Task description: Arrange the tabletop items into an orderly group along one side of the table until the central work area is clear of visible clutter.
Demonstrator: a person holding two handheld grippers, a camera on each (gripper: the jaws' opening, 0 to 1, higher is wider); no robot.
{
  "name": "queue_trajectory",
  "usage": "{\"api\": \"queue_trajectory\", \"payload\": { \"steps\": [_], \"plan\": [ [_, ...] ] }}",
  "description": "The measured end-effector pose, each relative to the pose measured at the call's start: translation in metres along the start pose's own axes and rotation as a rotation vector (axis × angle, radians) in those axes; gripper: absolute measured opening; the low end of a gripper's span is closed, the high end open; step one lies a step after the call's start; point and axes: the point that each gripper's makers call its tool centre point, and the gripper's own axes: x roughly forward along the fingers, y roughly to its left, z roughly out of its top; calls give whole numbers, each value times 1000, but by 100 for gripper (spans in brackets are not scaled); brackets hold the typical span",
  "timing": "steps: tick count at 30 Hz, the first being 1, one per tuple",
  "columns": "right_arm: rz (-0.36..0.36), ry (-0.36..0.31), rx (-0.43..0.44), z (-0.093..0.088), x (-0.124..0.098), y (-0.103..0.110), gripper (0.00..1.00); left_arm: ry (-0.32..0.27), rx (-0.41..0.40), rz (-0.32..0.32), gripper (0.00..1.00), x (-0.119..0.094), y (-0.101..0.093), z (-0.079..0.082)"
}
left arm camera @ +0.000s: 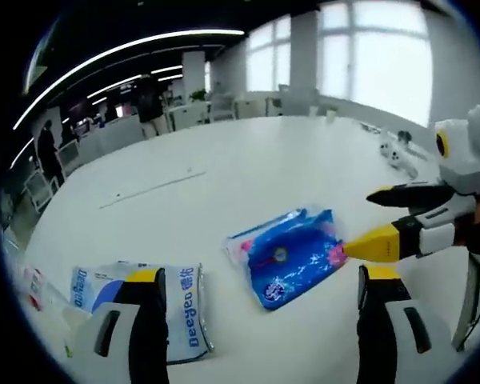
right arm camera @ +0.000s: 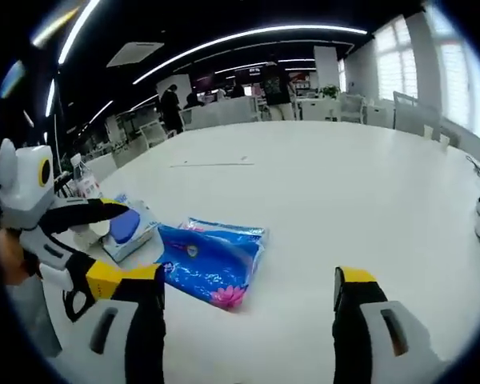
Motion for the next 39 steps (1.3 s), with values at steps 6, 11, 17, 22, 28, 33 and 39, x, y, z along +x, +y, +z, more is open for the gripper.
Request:
{"api": "queue_trajectory", "payload": {
  "steps": [6, 11, 17, 22, 28, 33, 39],
  "plan": [
    [-22, -22, 22, -1, -18, 1, 84, -8, 22, -1, 96, -18, -1, 2],
    [-22, -27, 31, -4, -25, 12, 82, -15, 53, 0, 96, -34, 6, 2],
    [-6, -32, 13, -2, -35, 41, 81, -35, -7, 22, 95, -65, 24, -5],
    [4, -24, 18, -2, -41, 68, 80, -13, -10, 33, 94, -88, 38, -20],
    [-3, -28, 12, 5, -46, 85, 80, -13, -23, 32, 94, -105, 56, -22],
    [-15, -32, 9, 10, -45, 97, 79, -28, -19, 24, 94, -111, 67, -20],
    [-16, -22, -5, 7, -41, 115, 78, -31, -19, 19, 93, -120, 80, -33]
  ]
}}
